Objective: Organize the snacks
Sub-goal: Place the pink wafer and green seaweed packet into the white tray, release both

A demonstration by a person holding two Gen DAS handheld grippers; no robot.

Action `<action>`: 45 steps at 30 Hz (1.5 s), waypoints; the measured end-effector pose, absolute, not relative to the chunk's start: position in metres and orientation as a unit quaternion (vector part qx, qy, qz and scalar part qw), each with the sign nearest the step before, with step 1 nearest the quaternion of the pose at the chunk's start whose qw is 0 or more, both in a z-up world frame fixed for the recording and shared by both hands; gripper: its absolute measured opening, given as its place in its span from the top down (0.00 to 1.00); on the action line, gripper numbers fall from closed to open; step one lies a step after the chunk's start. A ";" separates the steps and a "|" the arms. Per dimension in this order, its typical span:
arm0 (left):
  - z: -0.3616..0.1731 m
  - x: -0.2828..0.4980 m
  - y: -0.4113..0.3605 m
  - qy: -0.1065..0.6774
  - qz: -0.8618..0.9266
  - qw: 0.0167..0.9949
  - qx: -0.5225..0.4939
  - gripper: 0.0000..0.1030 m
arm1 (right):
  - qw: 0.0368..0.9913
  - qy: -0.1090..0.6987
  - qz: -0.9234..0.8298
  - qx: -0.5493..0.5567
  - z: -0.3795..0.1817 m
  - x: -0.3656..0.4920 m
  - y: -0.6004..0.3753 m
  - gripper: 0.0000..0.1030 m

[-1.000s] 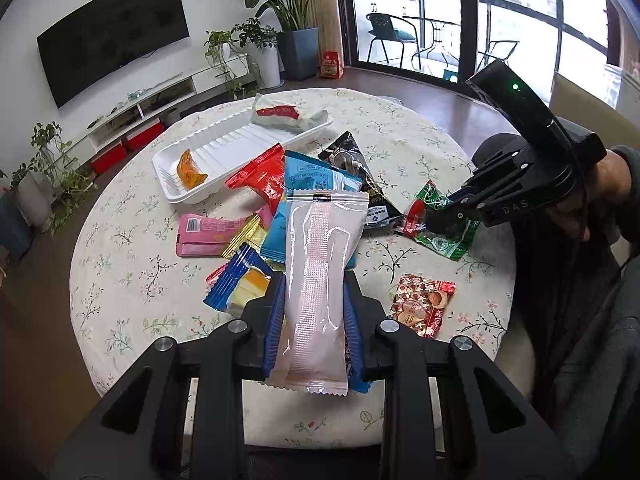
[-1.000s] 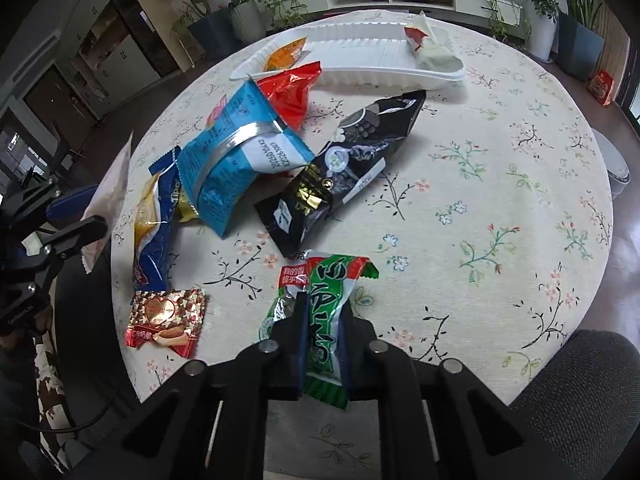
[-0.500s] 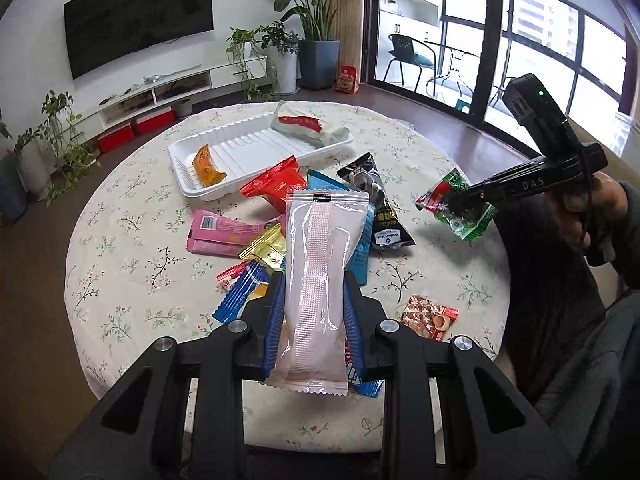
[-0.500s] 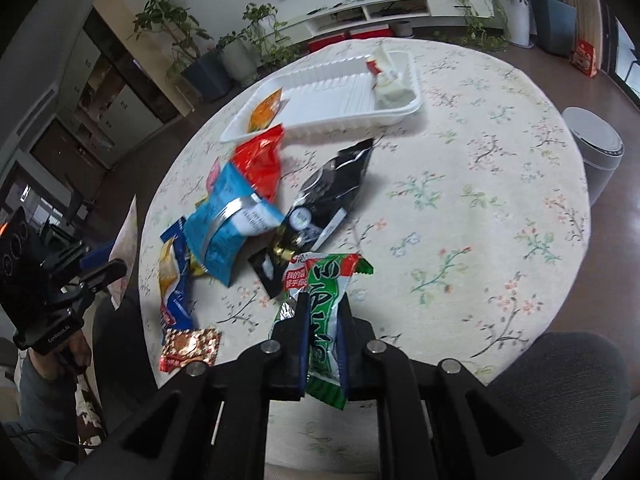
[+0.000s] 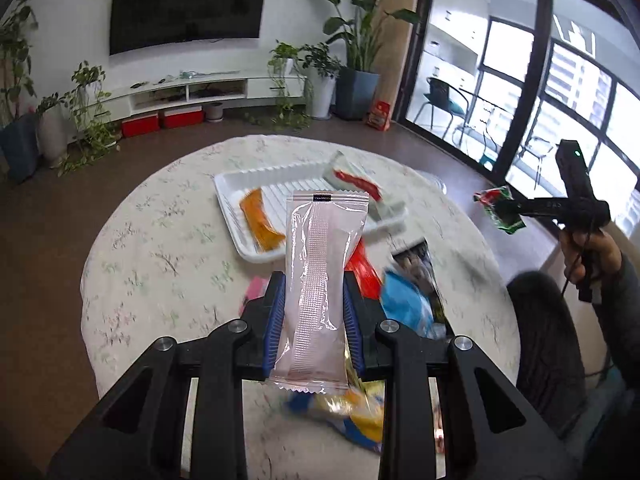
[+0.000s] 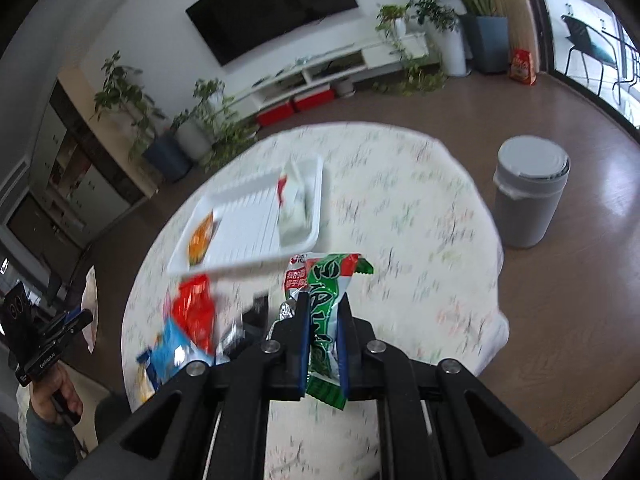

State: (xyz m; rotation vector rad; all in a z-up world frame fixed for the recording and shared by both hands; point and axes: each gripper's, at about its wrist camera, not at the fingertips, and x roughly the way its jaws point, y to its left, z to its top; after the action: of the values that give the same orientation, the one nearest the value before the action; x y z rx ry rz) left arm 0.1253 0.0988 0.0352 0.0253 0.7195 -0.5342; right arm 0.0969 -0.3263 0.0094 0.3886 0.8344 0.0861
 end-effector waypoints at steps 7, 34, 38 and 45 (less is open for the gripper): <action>0.059 0.224 0.081 0.367 -0.257 0.893 -0.032 0.75 | 0.914 0.359 0.063 0.181 0.052 0.165 -0.318 0.88; -0.078 0.373 -0.030 0.502 -0.207 0.838 0.050 0.75 | 0.855 0.504 0.120 0.011 -0.074 0.333 -0.194 0.88; -0.086 0.375 -0.030 0.505 -0.204 0.837 0.055 0.74 | 0.856 0.502 0.124 -0.005 -0.078 0.331 -0.189 0.87; -0.083 0.375 -0.028 0.501 -0.190 0.843 0.055 0.66 | 0.860 0.495 0.120 -0.024 -0.079 0.329 -0.183 0.78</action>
State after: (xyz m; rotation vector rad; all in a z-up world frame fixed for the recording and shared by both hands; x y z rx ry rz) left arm 0.3753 -0.0279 -0.0831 0.1162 1.0572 -0.4019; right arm 0.3288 -0.1832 -0.0786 -0.0499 1.0390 0.2523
